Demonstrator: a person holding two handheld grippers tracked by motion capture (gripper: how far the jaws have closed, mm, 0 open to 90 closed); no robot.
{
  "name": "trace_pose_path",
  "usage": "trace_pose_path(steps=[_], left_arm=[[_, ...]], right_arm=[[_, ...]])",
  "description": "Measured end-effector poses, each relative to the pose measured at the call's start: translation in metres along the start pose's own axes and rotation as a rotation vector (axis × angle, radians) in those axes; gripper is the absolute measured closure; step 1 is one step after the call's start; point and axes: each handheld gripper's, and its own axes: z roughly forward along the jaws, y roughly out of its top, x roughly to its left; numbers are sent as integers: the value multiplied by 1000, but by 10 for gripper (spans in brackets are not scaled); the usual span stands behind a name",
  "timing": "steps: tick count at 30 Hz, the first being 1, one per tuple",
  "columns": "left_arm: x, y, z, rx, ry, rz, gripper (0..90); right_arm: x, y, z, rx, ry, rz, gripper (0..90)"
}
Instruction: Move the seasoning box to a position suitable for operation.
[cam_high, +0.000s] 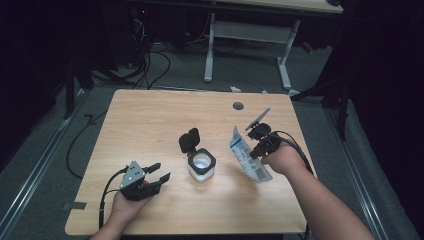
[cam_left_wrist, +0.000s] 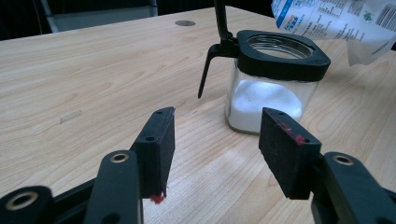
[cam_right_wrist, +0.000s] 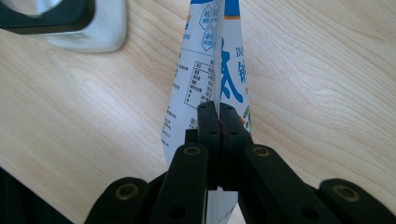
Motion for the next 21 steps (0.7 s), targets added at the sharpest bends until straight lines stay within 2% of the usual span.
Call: trace_pose_path(steps=[6, 12, 18, 19, 21], left_arm=[[2, -1, 0, 0, 3, -8, 463], [2, -1, 0, 1, 5, -7, 463], [1, -3, 1, 9, 0, -6, 463], [1, -3, 1, 10, -3, -5, 463], [0, -3, 2, 9, -6, -5, 464]], right_arm=[[-12, -5, 5, -3, 7, 24, 899], [-21, -8, 6, 5, -3, 58, 899], [-31, -11, 8, 7, -13, 71, 899], [-31, -12, 8, 11, -13, 88, 899], [-33, -13, 9, 6, -19, 76, 899]])
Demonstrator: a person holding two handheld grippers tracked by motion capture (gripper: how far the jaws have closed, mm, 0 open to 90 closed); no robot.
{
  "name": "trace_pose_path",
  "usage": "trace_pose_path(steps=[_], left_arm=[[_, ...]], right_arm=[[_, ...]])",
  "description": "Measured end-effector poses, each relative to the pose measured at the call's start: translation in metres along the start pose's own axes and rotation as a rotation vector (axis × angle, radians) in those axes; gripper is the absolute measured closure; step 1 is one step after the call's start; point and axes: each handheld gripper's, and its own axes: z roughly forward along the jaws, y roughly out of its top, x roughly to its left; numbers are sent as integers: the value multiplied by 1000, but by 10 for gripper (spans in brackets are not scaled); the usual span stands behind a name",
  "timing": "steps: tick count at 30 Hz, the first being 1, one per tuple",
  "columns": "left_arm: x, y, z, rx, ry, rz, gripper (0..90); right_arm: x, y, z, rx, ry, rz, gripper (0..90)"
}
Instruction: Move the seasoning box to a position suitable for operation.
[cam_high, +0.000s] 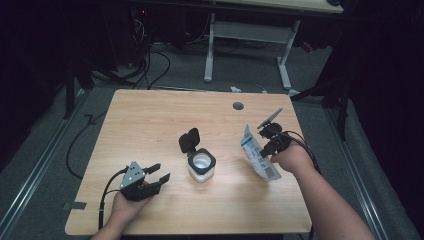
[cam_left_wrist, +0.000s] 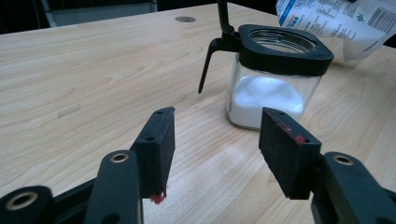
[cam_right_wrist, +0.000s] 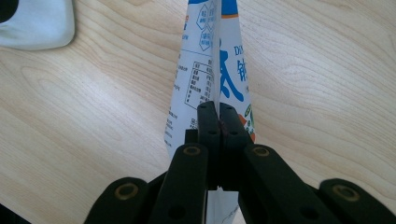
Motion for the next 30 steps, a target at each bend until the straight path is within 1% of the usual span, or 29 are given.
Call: trace_pose_path(steps=[4, 6, 10, 14, 16, 17, 18, 23, 25, 27, 30], left_arm=[[-1, 0, 0, -1, -6, 2, 463], [-1, 0, 0, 0, -9, 1, 463], [0, 0, 0, 1, -9, 0, 463], [1, 0, 0, -1, -6, -3, 462], [2, 0, -2, -8, -3, -9, 463], [3, 1, -2, -10, -2, -13, 462], [4, 1, -3, -11, 0, -14, 462], [8, 1, -6, -19, 12, -26, 463], [9, 0, -6, -8, 12, -30, 463], [10, -2, -5, 1, 10, -35, 463], [10, -2, -4, 5, 12, -33, 462]], right_arm=[[-2, -2, 3, 4, -5, -1, 899], [-2, -2, 3, 9, -6, 8, 899], [-3, -2, 3, -4, -10, -3, 899], [-3, -2, 1, -13, -11, 14, 898], [-4, -3, 1, -28, -11, 24, 899], [-4, -4, 1, -40, -11, 20, 899], [-4, -5, 0, -42, -18, 25, 899], [-2, -10, -2, -89, -9, 41, 899], [-2, -13, -3, -106, -8, 36, 899], [-1, -14, -3, -121, 8, 43, 899], [0, -16, -3, -140, 3, 37, 899]])
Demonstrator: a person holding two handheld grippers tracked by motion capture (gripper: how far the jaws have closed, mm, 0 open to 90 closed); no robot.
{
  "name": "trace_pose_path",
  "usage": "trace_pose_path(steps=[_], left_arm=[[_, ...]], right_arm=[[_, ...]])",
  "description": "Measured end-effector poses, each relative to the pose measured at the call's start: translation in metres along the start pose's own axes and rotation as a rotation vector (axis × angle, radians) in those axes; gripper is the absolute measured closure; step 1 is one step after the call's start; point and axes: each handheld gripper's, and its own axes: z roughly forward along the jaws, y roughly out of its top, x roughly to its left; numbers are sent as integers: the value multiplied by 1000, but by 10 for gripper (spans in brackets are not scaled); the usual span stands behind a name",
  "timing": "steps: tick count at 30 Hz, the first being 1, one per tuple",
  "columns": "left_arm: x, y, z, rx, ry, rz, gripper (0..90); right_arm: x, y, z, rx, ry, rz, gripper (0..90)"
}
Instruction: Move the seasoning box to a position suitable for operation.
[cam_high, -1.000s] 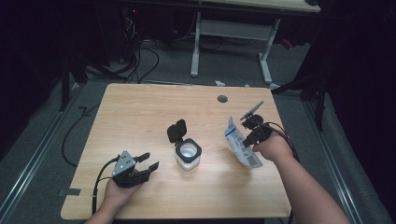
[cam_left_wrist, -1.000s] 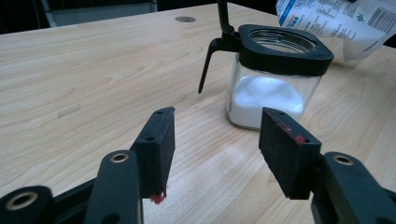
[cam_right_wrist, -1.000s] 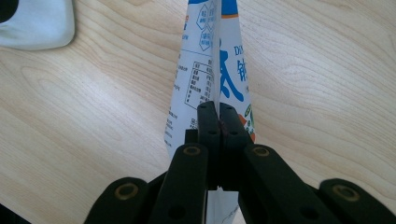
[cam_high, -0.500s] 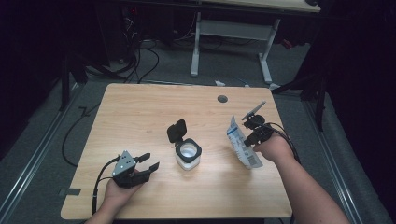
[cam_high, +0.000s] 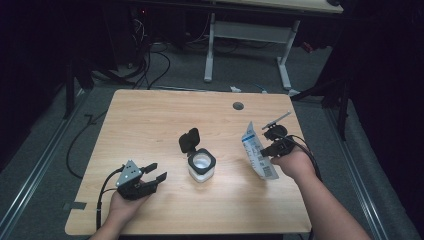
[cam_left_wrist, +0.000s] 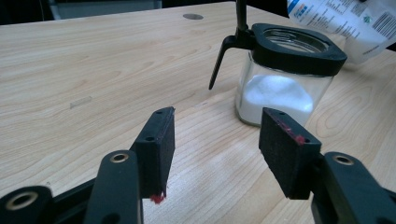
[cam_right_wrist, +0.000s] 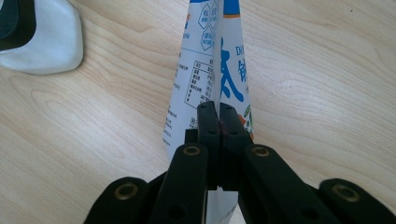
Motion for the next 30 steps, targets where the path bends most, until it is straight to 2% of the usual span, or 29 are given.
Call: trace_pose_path(steps=[6, 16, 22, 30], left_arm=[[1, -1, 1, 12, 3, 1, 457], [1, -1, 1, 16, 7, -2, 457], [2, -2, 1, 18, 7, -8, 456], [2, -2, 1, 20, 18, -12, 457]], right_arm=[[1, -2, -1, -50, 8, 16, 899], [5, -6, -9, -116, 0, 7, 899], [3, -14, -10, -162, 14, 27, 899], [3, -23, -8, -217, 3, 29, 900]])
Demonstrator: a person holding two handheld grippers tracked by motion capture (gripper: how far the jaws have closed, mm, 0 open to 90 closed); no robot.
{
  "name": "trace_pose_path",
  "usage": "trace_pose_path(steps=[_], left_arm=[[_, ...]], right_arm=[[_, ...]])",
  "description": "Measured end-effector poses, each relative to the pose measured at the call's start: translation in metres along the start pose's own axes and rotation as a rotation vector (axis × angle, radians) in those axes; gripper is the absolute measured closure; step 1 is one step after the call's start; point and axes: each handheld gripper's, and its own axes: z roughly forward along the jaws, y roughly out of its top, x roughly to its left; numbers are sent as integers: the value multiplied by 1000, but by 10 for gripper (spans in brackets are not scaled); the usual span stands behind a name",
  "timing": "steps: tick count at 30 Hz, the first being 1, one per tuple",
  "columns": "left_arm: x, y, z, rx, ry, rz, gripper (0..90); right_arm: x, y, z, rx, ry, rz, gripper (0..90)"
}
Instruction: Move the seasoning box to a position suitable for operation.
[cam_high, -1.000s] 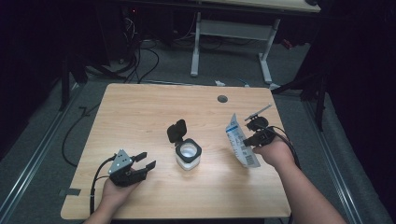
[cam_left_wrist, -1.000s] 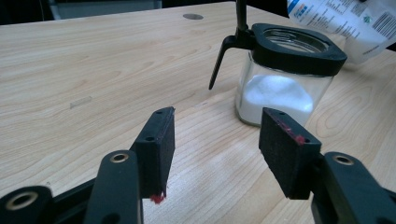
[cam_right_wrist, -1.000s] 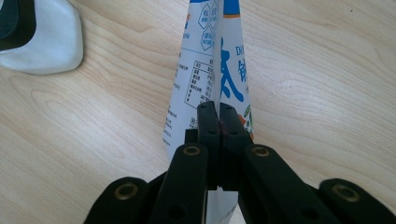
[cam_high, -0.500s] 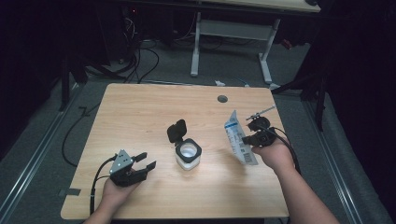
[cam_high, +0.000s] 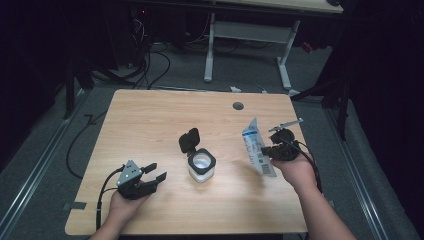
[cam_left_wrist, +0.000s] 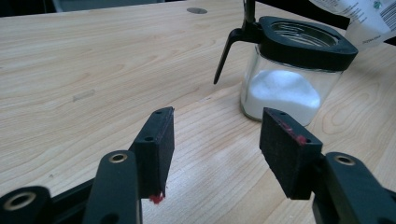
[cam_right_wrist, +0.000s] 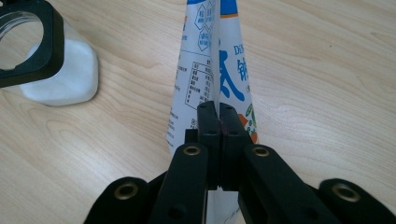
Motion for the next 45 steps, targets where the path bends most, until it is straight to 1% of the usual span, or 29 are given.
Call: trace_pose_path(steps=[4, 6, 7, 9, 14, 18, 23, 25, 29, 32, 33, 34, 37, 39, 44, 45], left_arm=[[1, 0, -1, -2, 1, -7, 457], [1, 0, -1, -5, -1, -11, 457], [2, 0, -1, -5, 0, -9, 457], [2, 0, -1, -6, 1, -9, 457], [3, 0, -2, -8, 2, -13, 457], [4, 0, -2, -11, 1, -20, 456], [5, 0, -2, -15, 5, -25, 456], [6, -1, -3, -12, 8, -25, 455], [9, -1, -3, -10, 26, -22, 455], [13, -1, -5, -18, 37, -34, 455], [14, -1, -5, -19, 42, -37, 455], [16, -2, -5, -17, 44, -37, 455], [19, -2, -6, -10, 54, -28, 455], [22, -1, -7, -9, 61, -25, 455], [28, -1, -11, -19, 90, -37, 455], [29, -1, -13, -22, 94, -38, 455]], right_arm=[[1, -3, 0, -13, -7, -11, 900], [2, -3, -2, -36, -8, -6, 899], [2, -4, -2, -48, 0, 3, 899], [2, -6, -2, -54, -5, 2, 899], [3, -14, 0, -75, -25, 0, 898], [3, -20, 2, -98, -13, 6, 898], [3, -31, 3, -146, -21, 11, 898], [4, -36, 2, -171, -27, 13, 898], [2, -46, 2, -231, -15, 42, 899], [1, -54, 3, -287, 3, 63, 899], [1, -57, 3, -306, -5, 60, 899], [1, -59, 4, -324, -4, 63, 899], [-2, -67, 6, -378, 7, 91, 899], [-2, -72, 8, -406, 6, 109, 899], [-2, -83, 14, -491, 0, 123, 899], [-2, -85, 15, -506, -6, 119, 899]])
